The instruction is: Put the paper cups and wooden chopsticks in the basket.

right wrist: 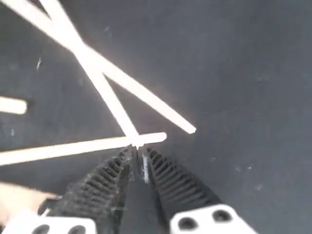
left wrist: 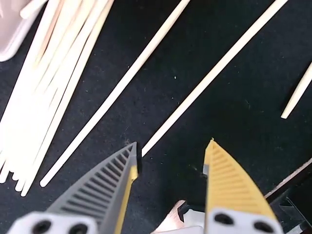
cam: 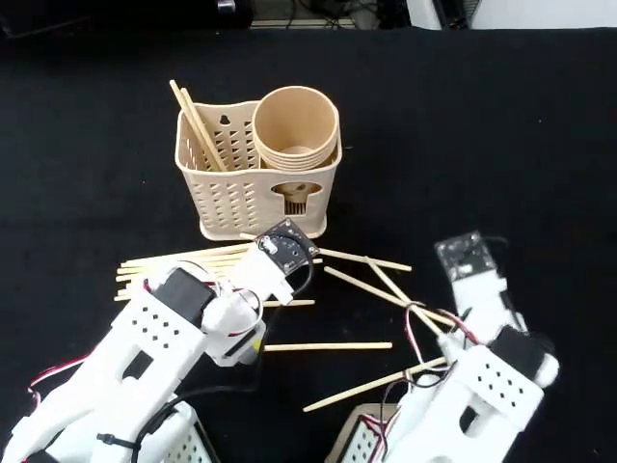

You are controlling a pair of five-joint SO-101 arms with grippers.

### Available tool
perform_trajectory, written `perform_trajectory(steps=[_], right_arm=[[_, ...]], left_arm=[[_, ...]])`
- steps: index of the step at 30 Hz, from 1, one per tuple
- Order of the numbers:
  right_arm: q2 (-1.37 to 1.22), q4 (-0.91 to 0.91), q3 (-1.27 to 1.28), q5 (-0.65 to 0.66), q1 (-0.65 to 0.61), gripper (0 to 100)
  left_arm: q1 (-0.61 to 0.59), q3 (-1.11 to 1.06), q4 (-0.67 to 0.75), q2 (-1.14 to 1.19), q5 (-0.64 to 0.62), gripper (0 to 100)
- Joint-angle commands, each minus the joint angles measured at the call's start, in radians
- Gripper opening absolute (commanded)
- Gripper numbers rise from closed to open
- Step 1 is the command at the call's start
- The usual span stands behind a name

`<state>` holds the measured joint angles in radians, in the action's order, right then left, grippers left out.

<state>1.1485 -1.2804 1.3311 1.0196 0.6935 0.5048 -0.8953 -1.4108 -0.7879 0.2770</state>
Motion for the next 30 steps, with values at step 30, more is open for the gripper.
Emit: perform_trajectory(steps=[30], right_arm=[[0.004, 0.087, 0.222, 0.301, 0.023, 2.1]], left_arm=[[0.008, 0.045, 0.014, -0.009, -0.015, 23]])
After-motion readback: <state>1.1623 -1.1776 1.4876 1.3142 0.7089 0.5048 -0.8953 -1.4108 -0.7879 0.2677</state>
